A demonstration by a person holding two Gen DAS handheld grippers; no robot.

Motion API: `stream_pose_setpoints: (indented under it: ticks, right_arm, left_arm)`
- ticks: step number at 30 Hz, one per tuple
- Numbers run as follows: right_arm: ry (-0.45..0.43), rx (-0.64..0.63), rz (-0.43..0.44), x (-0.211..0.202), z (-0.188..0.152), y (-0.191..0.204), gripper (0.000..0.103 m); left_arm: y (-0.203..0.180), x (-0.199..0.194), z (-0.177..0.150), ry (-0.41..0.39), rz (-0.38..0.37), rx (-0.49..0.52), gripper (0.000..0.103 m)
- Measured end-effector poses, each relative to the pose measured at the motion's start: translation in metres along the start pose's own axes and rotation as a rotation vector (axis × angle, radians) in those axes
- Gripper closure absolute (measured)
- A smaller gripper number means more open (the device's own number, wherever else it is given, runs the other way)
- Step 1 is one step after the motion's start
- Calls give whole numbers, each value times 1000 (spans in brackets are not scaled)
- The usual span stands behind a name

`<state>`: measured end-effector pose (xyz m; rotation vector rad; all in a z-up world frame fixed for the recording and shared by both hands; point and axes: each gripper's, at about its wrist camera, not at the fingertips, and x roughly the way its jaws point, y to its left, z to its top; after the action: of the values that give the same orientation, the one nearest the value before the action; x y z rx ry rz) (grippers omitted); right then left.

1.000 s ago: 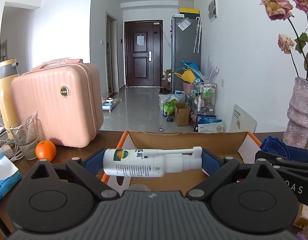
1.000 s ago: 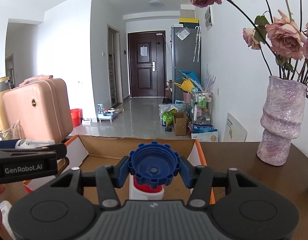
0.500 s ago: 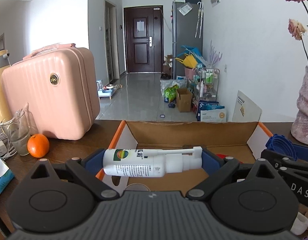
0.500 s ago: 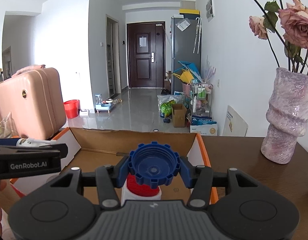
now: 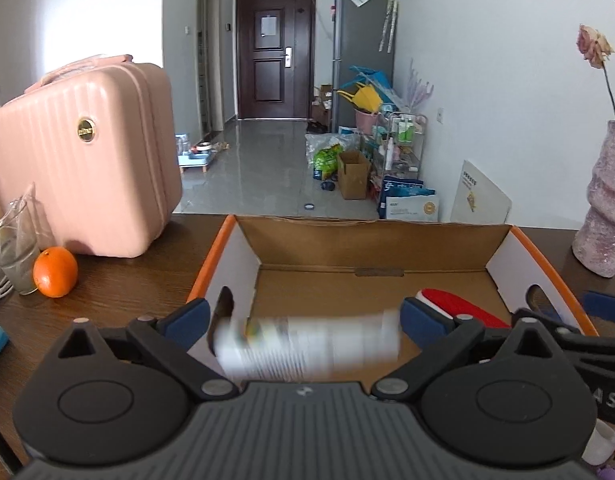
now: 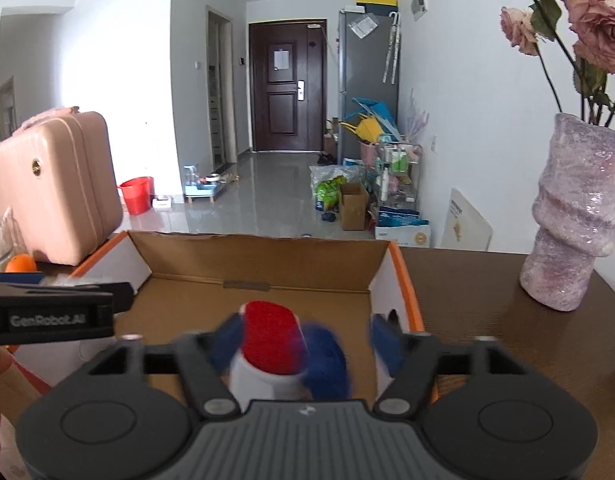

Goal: Organize rigid objects
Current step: 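Open both tools to drop the spray bottle and blue cap into the box, then withdraw both tools from the box back toward the remaining items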

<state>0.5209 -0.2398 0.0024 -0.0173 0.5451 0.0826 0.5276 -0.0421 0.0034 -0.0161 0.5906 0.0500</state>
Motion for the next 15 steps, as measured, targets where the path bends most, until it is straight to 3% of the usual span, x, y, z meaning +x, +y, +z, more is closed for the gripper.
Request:
stream_pose_setpoints:
  ticks: [2, 4, 15]
  right_arm:
    - [-3, 8, -9, -1, 1, -2, 12]
    - [-4, 20, -14, -2, 1, -4, 0]
    - [-9, 11, -17, -3, -1, -1, 0]
  left_arm:
    - [2, -1, 1, -1, 3, -7, 0]
    - [3, -1, 1, 6, 13, -17, 0]
    - [2, -6, 1, -3, 13, -6, 0]
